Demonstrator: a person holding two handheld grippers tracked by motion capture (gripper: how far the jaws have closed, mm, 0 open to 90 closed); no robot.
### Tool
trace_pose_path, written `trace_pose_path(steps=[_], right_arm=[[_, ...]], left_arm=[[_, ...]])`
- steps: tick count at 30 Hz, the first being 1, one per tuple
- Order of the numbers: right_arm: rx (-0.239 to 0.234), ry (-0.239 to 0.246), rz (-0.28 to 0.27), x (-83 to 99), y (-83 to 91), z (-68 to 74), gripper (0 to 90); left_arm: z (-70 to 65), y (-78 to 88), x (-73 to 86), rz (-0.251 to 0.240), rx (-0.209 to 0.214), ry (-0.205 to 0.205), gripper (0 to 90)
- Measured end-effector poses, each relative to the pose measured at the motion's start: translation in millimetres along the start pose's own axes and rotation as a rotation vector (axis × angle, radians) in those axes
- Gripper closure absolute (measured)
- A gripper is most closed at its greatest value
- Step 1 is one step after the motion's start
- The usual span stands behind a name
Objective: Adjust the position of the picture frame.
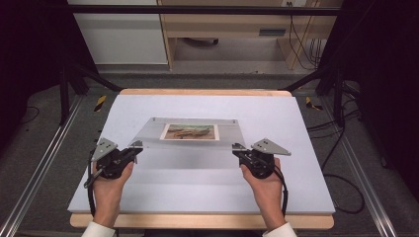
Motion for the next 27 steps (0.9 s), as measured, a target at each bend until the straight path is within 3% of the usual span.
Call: trace_pose_path(steps=[3,10,27], right_arm=[[0.023,0.002,0.001,2.3,12.3,-18.9,82.8],[0.06,0.024,0.012,8.0,22.2,-41.4,82.3],[0.084,-0.016,-0.01,10.1,24.5,-60.1,83.2]], left_arm=[[-14.3,-14.0,-4.3,-0.003,0.014,-0.012,84.1],[-34.1,-35.5,-1.5,-0.011,0.032,-0.031,83.9],[-46.7,-48.3,2.3,-0.04,0.049,-0.04,83.5]])
Point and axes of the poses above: each handheld gripper's, and its own axes: y roughly backward along the jaws, x roughly out of its underside, z roughly to its left, the point moved 4 cm from there along -y, roughly forward along the jaws, and after that the axes turned 4 degrees about y, right-handed, at the moved point
